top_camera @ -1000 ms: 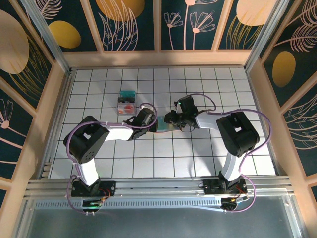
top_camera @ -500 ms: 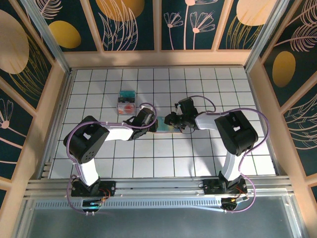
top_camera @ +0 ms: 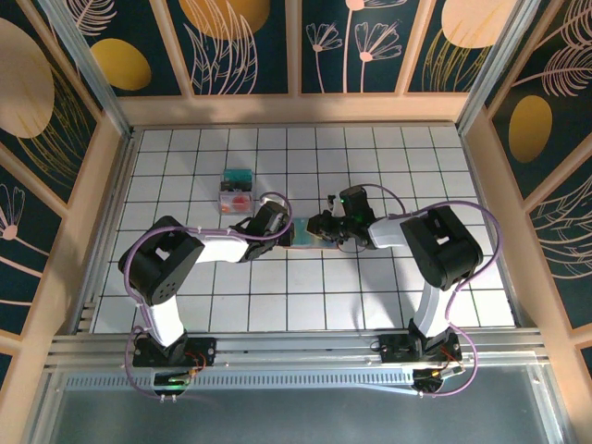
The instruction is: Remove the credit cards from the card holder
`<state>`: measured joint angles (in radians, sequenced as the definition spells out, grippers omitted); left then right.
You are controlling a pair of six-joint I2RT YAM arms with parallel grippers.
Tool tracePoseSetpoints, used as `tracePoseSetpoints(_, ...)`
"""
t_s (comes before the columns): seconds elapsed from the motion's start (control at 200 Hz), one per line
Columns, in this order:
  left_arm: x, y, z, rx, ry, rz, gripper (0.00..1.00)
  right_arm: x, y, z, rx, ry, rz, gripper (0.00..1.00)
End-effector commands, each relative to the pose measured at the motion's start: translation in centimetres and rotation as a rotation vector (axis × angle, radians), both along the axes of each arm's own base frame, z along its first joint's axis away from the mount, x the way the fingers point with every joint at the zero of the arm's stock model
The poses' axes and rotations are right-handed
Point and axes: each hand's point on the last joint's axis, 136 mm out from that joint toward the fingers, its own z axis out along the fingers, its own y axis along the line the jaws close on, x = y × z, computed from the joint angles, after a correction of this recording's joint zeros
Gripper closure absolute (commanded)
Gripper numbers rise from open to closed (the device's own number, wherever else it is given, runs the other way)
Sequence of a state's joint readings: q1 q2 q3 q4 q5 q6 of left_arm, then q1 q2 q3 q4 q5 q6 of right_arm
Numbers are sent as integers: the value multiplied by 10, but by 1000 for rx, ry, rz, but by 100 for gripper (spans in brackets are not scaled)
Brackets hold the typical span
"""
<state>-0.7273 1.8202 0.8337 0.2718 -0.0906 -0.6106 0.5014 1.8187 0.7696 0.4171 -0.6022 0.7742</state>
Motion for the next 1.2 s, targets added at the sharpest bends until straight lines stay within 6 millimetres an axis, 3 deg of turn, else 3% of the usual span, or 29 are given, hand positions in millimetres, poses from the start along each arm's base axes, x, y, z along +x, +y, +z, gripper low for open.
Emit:
tracePoseSetpoints(0.0,-26,12,-29,47,111,-18,78,-2,11,21,97,-39,44,81)
tracePoseSetpoints(0.2,-25,11,-28,43,113,-14,78,-4,11,15,120,-19,41,80)
tracePoseSetpoints(0.435,-25,14,-32,59,125,2,79,-5,7,27,211,-26,39,82)
tracePoseSetpoints(1.196,-25,18,-36,82,137,18,79,0,-8,32,197,-27,13,84)
